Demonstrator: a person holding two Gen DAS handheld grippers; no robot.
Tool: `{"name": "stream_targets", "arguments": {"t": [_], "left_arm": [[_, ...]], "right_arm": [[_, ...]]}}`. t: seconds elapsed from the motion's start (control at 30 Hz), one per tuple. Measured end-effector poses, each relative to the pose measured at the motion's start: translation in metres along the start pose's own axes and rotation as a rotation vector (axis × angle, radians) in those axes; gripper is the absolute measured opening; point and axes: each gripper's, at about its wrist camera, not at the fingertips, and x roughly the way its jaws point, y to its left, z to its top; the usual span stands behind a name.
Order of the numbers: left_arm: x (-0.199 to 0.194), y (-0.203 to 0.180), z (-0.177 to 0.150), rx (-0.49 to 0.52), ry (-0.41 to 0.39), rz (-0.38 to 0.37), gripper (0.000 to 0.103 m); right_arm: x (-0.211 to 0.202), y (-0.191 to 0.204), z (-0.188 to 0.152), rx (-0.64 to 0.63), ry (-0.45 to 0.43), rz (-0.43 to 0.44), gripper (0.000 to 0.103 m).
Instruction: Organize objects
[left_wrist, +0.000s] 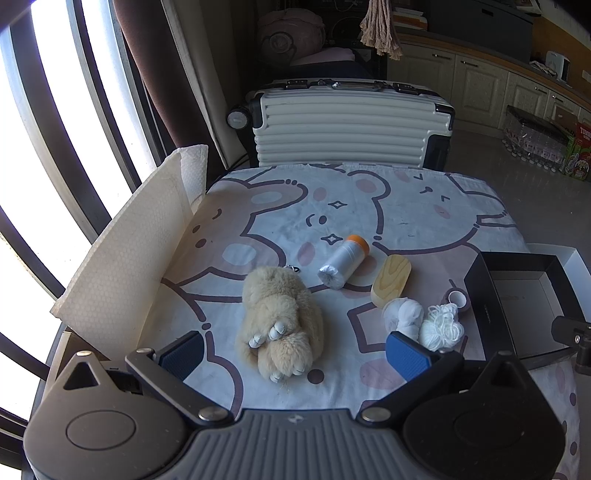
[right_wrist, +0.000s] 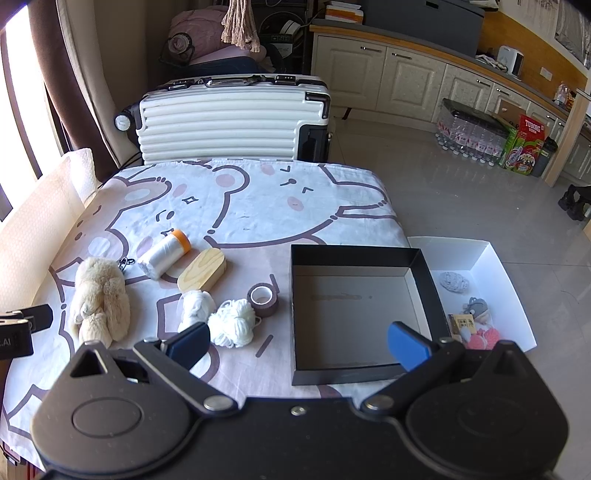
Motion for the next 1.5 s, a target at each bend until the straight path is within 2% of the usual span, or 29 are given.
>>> {"name": "stream_targets", "arguments": {"t": [1.5], "left_arm": [[-0.0002, -0.0023, -0.0031, -0.005, 0.006, 0.003, 0.103]], "right_arm": [[-0.0002, 0.0003, -0.0003, -0.012, 0.004, 0.004, 0.103]]}}
